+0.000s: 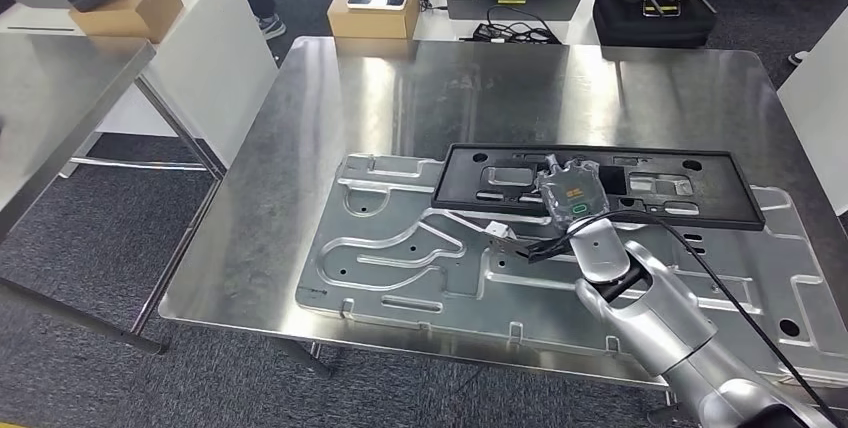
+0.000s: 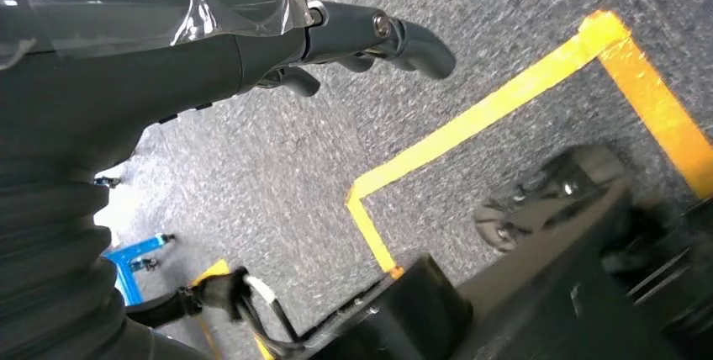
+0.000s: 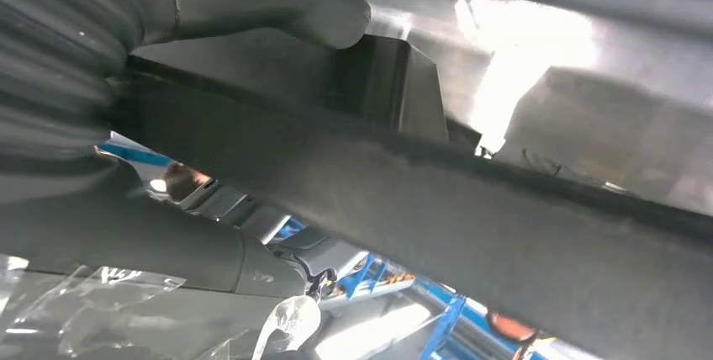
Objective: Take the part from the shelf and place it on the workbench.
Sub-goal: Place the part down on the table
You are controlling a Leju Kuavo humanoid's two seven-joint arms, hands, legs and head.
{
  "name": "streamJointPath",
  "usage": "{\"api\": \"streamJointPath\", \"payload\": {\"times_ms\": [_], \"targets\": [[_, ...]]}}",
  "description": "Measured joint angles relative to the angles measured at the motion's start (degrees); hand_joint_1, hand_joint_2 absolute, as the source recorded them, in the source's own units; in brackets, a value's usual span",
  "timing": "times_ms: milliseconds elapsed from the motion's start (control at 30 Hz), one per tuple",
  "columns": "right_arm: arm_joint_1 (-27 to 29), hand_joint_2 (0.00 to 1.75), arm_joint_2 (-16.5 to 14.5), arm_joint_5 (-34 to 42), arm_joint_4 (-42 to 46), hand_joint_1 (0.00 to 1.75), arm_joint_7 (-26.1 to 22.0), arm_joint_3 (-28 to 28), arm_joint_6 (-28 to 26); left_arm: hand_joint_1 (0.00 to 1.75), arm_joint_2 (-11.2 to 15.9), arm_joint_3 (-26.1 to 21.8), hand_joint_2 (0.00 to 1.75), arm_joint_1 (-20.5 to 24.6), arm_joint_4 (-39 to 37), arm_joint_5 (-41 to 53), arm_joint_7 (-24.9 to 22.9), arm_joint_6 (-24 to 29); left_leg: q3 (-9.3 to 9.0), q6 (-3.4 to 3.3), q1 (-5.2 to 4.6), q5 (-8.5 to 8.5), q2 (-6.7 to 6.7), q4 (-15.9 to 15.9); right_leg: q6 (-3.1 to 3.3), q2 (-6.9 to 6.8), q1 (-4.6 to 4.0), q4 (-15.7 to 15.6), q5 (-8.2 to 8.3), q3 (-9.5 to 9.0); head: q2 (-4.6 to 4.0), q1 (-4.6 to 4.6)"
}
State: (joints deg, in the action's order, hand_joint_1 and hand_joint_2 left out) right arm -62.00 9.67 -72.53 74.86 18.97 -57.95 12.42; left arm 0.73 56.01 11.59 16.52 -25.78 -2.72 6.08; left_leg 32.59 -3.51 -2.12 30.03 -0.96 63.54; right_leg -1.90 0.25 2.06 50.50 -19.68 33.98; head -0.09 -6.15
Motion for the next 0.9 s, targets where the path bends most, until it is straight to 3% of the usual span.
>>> {"api": "streamJointPath", "payload": {"times_ms": [33, 67, 100, 167, 233, 267, 333, 400, 467, 533, 567, 600, 633, 667, 700, 767, 900], "targets": [[0.5, 1.75, 0.1, 0.0, 0.0, 1.75, 0.0, 0.0, 0.0, 0.00, 0.0, 0.0, 1.75, 0.1, 0.0, 0.0, 0.0, 0.0, 1.98, 0.37, 0.47, 1.51, 0.10, 3.5, -0.07, -0.01, 0.03, 0.0, -0.39, -0.44, -0.01, 0.00], [1.0, 1.75, 0.3, 0.0, -0.1, 1.75, 0.0, 0.0, 0.0, 0.00, 0.0, -0.1, 1.75, 0.1, 0.0, 0.0, 0.0, 0.1, 3.21, 0.56, 0.75, 1.97, 0.19, 5.1, -0.14, -0.05, 0.04, 0.0, -0.80, -0.96, -0.01, 0.00], [1.5, 1.75, 0.4, 0.0, -0.1, 1.75, 0.0, -0.1, 0.1, 0.00, 0.0, -0.1, 1.75, 0.2, 0.0, 0.0, 0.0, 0.1, 3.51, 0.56, 0.85, 0.99, 0.25, 4.4, -0.20, -0.07, 0.01, 0.0, -1.17, -1.55, -0.02, -0.01], [1.7, 1.75, 0.4, 0.0, -0.1, 0.87, 0.0, -0.1, 0.1, 0.00, -0.1, -0.1, 1.75, 0.2, 0.0, 0.2, 0.1, 0.2, 1.87, -0.24, 0.56, -4.65, 0.29, -2.7, -0.28, -0.05, -0.15, -0.2, -1.77, -2.77, -0.02, -0.01], [1.2, 1.75, 0.4, 0.0, -0.1, 0.00, 0.0, -0.1, 0.1, 0.00, 0.1, -0.1, 1.75, 0.0, 0.0, 0.5, 0.4, 0.2, -0.39, -1.90, -0.11, -10.31, 0.39, -11.1, -0.36, 0.01, -0.11, -0.8, -2.06, -3.69, -0.02, 0.01], [0.9, 1.75, 0.5, 0.0, 0.0, 0.00, 0.0, -0.1, 0.2, 0.00, 0.1, -0.1, 1.75, 0.0, 0.0, 0.7, 0.7, 0.1, -1.14, -2.49, -0.45, -11.64, 0.40, -13.5, -0.44, 0.03, 0.02, -1.2, -2.09, -3.93, -0.02, 0.01], [0.5, 1.75, 0.6, 0.1, 0.0, 0.00, 0.0, 0.0, 0.3, 0.00, 0.3, -0.1, 1.75, 0.0, 0.0, 1.0, 1.0, 0.1, -1.90, -2.83, -0.86, -11.83, 0.36, -14.9, -0.78, 0.02, 0.24, -1.7, -2.07, -4.18, -0.02, -0.01], [0.2, 1.75, 0.5, 0.2, 0.2, 0.00, 0.0, 0.1, 0.3, 0.00, 0.4, -0.1, 1.75, 0.1, 0.0, 1.2, 1.2, 0.0, -3.39, -3.12, -0.52, -11.91, 0.33, -17.2, -1.02, -0.01, 0.00, -1.2, -2.77, -4.09, -0.01, -0.01], [-0.1, 1.75, 0.6, 0.3, 0.4, 0.00, -0.1, 0.1, 0.3, 0.00, 0.4, -0.1, 1.75, 0.3, 0.0, 1.3, 1.3, 0.0, -4.71, -3.33, -0.01, -11.77, 0.31, -19.1, -1.16, 0.02, -0.31, 4.4, -5.95, -1.51, 0.00, 0.02], [0.1, 1.75, 0.6, 0.4, 0.4, 0.00, -0.1, 0.1, 0.5, 0.00, 0.3, -0.1, 1.75, 0.3, 0.0, 1.1, 1.3, -0.1, -4.81, -3.38, 0.00, -11.31, 0.29, -18.6, -1.51, 0.04, -0.31, 14.0, -9.82, 3.33, -0.01, 0.01], [0.3, 1.75, 0.7, 0.4, 0.4, 0.00, -0.1, 0.1, 0.6, 0.00, 0.3, -0.2, 1.31, 0.2, 0.0, 0.9, 1.4, -0.2, -4.83, -3.34, 0.04, -11.00, 0.28, -18.2, -1.74, 0.03, -0.26, 17.3, -10.60, 5.15, 0.00, 0.00], [0.5, 1.75, 0.7, 0.5, 0.4, 0.00, -0.1, 0.1, 0.7, 0.00, 0.2, -0.2, 0.87, 0.0, 0.0, 0.8, 1.4, -0.3, -4.84, -3.21, 0.12, -10.61, 0.27, -17.7, -1.96, 0.01, -0.21, 18.5, -10.21, 6.04, 0.00, -0.01], [0.6, 1.75, 0.7, 0.5, 0.5, 0.00, -0.1, 0.1, 0.7, 0.00, 0.2, -0.3, 0.44, -0.1, 0.0, 0.7, 1.4, -0.3, -4.85, -2.99, 0.28, -10.15, 0.26, -17.2, -2.19, -0.01, -0.10, 17.2, -8.70, 5.73, 0.00, -0.01], [0.6, 1.75, 0.7, 0.5, 0.5, 0.00, -0.1, 0.1, 0.7, 0.00, 0.2, -0.3, 0.00, -0.1, 0.0, 0.7, 1.4, -0.4, -4.86, -2.66, 0.50, -9.58, 0.25, -16.5, -2.48, -0.03, 0.08, 13.8, -6.45, 4.38, 0.00, -0.01], [0.5, 1.75, 0.7, 0.5, 0.5, 0.00, 0.0, 0.1, 0.8, 0.00, 0.2, -0.4, 0.00, -0.1, 0.0, 0.7, 1.4, -0.4, -4.84, -2.22, 0.70, -8.91, 0.25, -15.7, -2.90, -0.04, 0.34, 9.5, -4.20, 2.54, 0.00, -0.02], [0.1, 1.75, 0.7, 0.5, 0.6, 0.00, -0.2, 0.1, 0.9, 0.00, 0.3, -0.6, 0.00, 0.0, 0.0, 0.7, 1.4, -0.5, -4.32, -1.42, 0.65, -7.79, 0.24, -14.2, -3.28, 0.19, 0.77, 3.1, -1.75, -0.29, 0.00, -0.02], [-1.3, 1.75, 1.1, 0.5, 0.8, 0.00, 0.6, 0.1, 1.0, 0.00, 0.5, -1.0, 0.00, -0.1, 0.0, 0.7, 1.6, -0.8, -3.09, -0.89, 0.41, -7.12, 0.17, -12.6, -2.36, 0.44, 1.45, 2.0, -1.49, -0.03, 0.00, -0.07]]}}
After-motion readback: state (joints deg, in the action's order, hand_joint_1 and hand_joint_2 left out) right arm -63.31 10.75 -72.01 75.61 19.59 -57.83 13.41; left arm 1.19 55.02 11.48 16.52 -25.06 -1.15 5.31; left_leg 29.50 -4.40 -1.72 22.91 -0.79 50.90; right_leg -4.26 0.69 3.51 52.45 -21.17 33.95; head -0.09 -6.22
